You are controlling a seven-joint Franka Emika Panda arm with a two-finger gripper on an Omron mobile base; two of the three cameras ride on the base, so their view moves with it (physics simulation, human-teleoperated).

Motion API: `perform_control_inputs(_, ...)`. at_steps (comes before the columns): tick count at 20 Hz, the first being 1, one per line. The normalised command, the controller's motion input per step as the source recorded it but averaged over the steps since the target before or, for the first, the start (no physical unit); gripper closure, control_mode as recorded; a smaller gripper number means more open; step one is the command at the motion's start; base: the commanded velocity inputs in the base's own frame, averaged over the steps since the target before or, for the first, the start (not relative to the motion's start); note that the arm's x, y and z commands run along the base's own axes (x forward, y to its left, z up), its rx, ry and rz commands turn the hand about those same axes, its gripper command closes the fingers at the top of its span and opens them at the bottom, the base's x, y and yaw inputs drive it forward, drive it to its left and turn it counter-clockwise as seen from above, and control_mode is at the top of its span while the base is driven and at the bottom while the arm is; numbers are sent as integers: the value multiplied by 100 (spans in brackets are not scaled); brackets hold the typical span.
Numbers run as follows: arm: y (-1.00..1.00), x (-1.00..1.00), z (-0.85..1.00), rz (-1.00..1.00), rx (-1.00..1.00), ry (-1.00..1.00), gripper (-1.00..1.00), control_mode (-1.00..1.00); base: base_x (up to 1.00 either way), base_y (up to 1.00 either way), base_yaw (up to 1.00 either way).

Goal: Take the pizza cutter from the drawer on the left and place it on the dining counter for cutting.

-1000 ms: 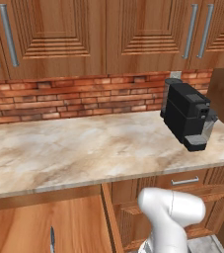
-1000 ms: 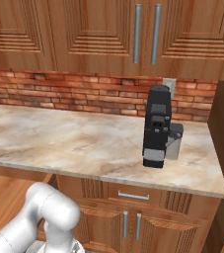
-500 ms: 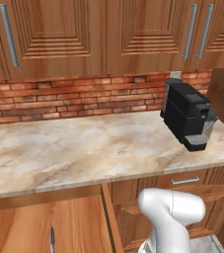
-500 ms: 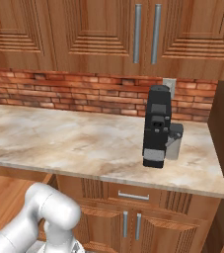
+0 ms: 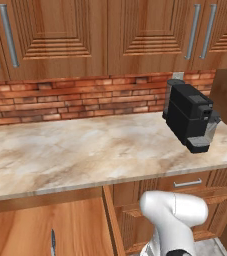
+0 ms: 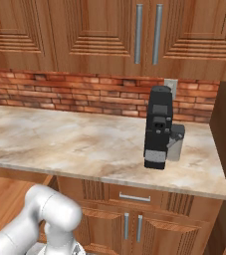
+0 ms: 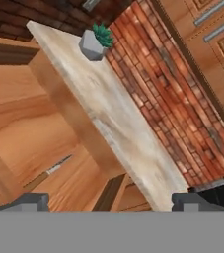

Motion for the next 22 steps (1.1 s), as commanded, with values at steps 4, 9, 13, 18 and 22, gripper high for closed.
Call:
perform_control_inputs(4, -44, 40, 46, -15, 13, 10, -100, -100, 0, 0, 0)
perform_control_inputs(9, -60, 49, 43, -19, 15, 12, -100, -100, 0, 0, 0)
perform_control_inputs(13, -74, 42, 25, -18, 18, 12, -100, -100, 0, 0, 0)
perform_control_inputs(18, -63, 14, 0, -11, 21, 15, -100, -100, 0, 0, 0)
perform_control_inputs(22, -46, 14, -20, -8, 24, 13, -100, -100, 0, 0, 0)
